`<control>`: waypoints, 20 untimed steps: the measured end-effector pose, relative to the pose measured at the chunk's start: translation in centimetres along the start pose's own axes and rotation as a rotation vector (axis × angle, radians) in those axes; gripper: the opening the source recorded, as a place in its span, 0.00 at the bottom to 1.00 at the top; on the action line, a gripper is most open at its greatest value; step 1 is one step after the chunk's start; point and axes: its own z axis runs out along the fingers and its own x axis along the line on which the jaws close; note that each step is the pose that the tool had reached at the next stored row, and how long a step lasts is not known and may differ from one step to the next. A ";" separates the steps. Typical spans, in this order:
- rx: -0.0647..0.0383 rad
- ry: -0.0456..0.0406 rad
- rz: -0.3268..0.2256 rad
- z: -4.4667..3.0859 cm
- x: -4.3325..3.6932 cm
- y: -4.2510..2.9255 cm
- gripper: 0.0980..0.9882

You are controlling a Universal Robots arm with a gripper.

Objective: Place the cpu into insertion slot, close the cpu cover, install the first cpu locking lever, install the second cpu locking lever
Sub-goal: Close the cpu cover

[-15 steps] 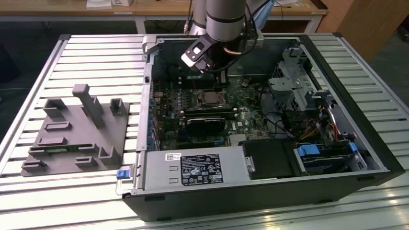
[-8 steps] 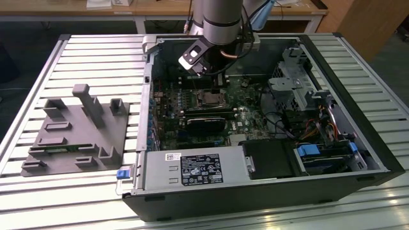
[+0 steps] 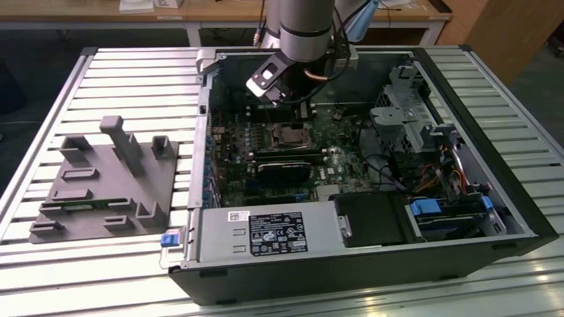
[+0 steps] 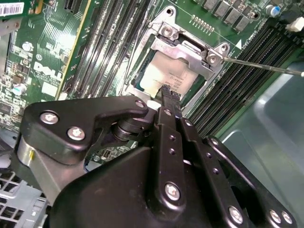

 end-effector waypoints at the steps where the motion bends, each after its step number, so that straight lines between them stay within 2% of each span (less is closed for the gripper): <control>1: 0.000 0.0005 -0.014 0.00 0.00 0.00 0.01; 20: 0.009 0.0123 -0.338 0.08 -0.01 0.00 0.01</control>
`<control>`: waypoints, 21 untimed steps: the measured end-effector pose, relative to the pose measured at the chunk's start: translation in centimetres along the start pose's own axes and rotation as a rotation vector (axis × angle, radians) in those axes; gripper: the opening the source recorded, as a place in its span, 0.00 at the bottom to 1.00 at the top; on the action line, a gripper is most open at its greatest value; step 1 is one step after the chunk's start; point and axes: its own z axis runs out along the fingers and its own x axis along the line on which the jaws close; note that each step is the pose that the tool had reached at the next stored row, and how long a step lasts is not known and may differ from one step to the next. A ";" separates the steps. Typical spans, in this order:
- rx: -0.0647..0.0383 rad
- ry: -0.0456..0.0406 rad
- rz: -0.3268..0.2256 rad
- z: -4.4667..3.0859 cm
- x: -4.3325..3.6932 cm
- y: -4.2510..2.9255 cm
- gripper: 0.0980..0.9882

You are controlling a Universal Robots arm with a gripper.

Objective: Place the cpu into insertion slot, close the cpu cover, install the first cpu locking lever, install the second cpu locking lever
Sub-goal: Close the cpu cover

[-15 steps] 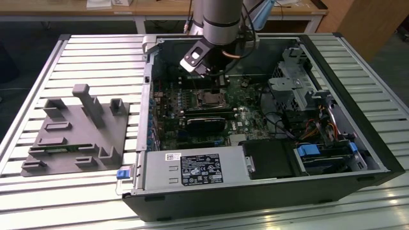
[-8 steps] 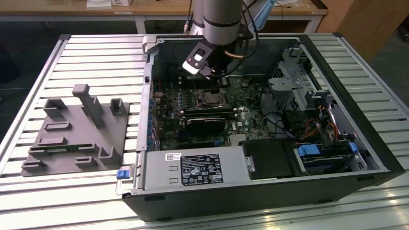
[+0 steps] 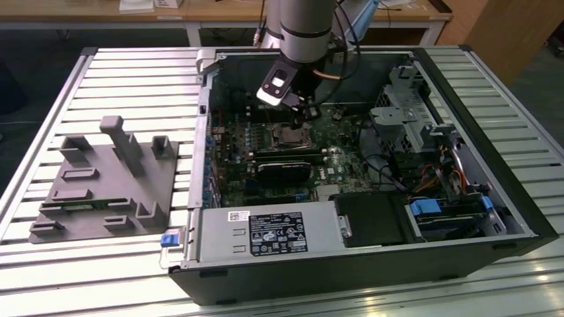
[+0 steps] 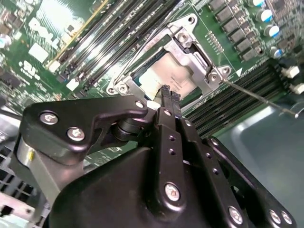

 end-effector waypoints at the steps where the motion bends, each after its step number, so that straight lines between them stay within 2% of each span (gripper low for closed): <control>1: 0.000 0.0006 -0.017 0.01 0.00 0.00 0.01; 21: 0.010 0.0131 -0.360 0.11 0.00 -0.01 0.01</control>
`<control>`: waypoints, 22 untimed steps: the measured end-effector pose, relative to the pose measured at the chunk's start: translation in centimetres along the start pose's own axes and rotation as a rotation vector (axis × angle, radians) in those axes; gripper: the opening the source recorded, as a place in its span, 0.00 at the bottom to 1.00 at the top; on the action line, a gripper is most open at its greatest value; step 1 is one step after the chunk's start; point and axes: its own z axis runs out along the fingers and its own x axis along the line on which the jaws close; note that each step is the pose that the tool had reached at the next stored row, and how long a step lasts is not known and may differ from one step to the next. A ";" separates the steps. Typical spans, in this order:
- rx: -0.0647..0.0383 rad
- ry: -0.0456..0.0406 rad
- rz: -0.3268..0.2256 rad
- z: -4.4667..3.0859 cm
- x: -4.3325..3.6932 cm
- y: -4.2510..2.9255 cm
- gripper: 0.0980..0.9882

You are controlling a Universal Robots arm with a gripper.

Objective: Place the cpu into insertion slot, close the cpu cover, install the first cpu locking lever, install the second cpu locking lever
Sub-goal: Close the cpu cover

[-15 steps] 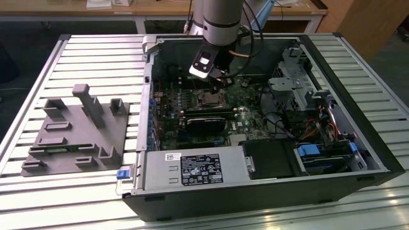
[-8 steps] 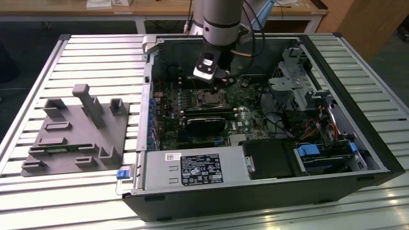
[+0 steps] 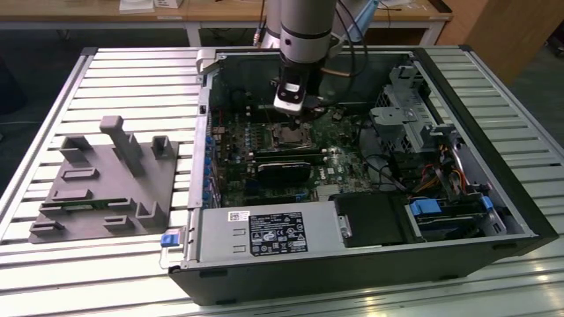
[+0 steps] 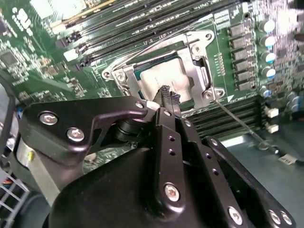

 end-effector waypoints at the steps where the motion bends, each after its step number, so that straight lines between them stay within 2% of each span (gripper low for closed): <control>1: 0.000 0.0006 -0.017 0.01 0.00 0.00 0.01; 22: 0.011 0.0144 -0.394 0.21 -0.01 -0.01 0.01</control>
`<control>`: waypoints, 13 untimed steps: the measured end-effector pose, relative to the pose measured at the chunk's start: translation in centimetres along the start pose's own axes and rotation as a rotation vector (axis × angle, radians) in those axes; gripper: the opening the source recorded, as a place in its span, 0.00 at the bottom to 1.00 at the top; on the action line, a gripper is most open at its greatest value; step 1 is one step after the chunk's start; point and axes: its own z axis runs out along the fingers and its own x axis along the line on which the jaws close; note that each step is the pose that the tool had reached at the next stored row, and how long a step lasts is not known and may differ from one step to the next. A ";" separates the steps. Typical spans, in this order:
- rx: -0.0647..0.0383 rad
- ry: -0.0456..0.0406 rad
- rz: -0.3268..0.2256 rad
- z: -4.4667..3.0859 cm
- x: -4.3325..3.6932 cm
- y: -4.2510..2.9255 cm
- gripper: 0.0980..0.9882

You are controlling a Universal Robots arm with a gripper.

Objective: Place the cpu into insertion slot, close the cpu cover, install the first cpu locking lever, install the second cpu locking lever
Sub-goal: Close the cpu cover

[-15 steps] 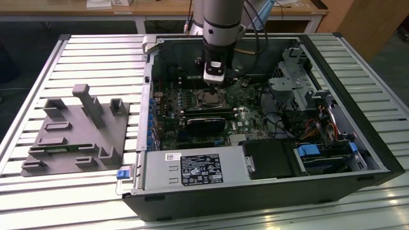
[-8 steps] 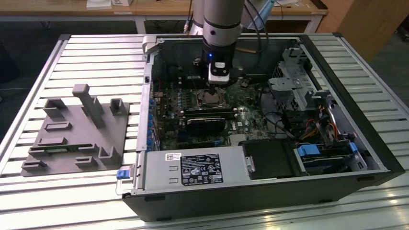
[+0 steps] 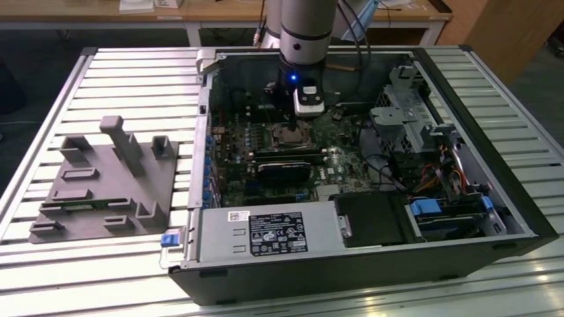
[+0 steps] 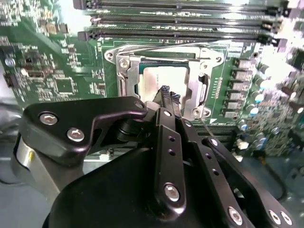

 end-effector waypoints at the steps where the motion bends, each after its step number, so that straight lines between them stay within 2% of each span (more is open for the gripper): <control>1: 0.000 0.0007 -0.018 0.02 0.00 0.00 0.01; 6: 0.001 0.0006 -0.100 0.10 0.00 -0.01 0.01; 13: -0.012 -0.0197 -0.189 0.21 -0.01 -0.01 0.01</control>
